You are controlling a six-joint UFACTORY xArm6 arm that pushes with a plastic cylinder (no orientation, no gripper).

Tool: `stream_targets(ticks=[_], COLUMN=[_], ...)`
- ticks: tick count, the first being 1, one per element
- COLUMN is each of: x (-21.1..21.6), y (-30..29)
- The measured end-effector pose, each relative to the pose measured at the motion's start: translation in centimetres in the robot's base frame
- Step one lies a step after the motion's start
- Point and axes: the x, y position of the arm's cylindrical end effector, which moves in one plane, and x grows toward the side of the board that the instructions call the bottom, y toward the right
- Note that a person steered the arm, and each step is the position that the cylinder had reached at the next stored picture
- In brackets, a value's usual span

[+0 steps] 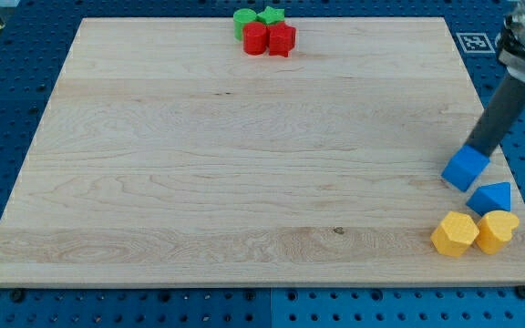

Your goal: Move your arm to the left of the green circle

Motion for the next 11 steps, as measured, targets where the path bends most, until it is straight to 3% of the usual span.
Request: stream_targets(ticks=[1, 2, 4, 6, 7, 8, 9, 10, 11], x=[0.3, -2.2, -5.0, -13.1, -20.8, -26.9, -29.5, -29.4, -29.4], y=[-2.5, -8.6, -27.2, -44.1, -46.9, -44.8, -42.1, -40.5, -34.7])
